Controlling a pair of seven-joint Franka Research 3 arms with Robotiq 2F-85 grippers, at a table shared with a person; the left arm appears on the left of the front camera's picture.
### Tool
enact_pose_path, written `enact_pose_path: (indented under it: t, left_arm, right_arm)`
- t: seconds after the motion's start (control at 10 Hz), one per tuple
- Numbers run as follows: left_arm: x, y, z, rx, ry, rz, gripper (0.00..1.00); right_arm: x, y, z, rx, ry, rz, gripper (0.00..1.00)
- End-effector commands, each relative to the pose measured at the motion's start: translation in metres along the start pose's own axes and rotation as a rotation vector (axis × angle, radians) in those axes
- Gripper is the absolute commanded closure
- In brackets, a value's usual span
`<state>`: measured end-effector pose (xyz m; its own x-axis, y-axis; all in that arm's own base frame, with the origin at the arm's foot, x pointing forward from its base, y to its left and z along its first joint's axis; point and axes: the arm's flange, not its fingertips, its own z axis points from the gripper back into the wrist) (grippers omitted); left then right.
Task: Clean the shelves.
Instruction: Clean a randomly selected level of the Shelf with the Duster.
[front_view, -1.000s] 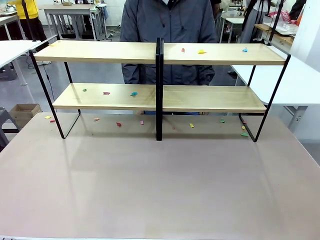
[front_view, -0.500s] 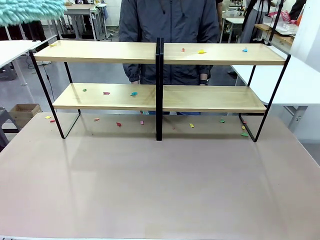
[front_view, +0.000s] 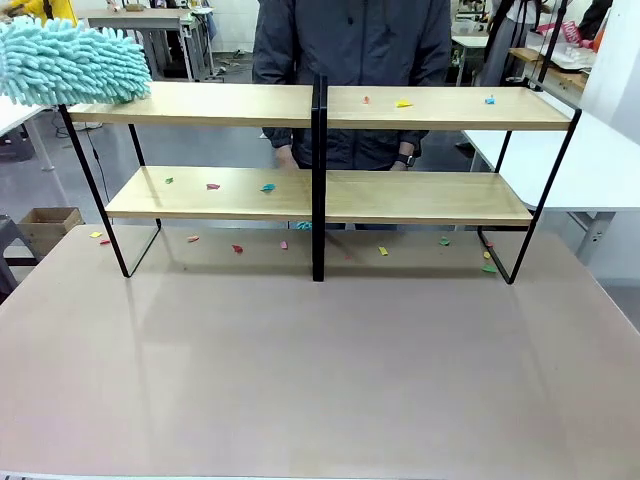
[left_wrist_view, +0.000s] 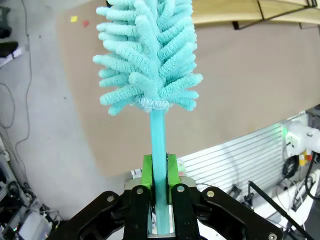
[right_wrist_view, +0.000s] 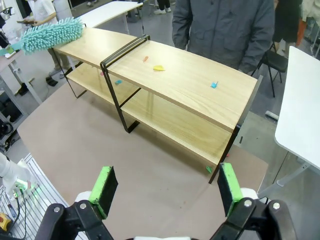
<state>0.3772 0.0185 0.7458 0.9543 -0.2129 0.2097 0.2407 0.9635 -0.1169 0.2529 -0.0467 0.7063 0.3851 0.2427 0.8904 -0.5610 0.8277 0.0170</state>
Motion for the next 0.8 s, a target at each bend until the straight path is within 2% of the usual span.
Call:
enact_pose_path:
  t: [0.0, 0.3, 0.4, 0.5, 0.7]
  left_arm:
    - [0.011, 0.003, -0.008, 0.079, -0.025, 0.076, 0.87]
    - [0.020, 0.008, -0.007, 0.185, -0.082, 0.139, 0.87]
    - [0.020, 0.007, -0.003, 0.228, -0.138, 0.155, 0.87]
    - [0.016, 0.003, 0.003, 0.189, -0.166, 0.110, 0.87]
    - [0.013, 0.004, 0.008, 0.150, -0.160, 0.093, 0.87]
  right_arm:
    - [0.001, 0.000, 0.000, 0.007, -0.008, 0.001, 0.00]
    - [0.001, 0.000, 0.000, 0.007, -0.008, 0.001, 0.00]
    - [0.001, 0.000, 0.000, 0.007, -0.008, 0.001, 0.00]
    - [0.001, 0.000, 0.000, 0.007, -0.008, 0.001, 0.00]
    - [0.001, 0.000, 0.000, 0.007, -0.008, 0.001, 0.00]
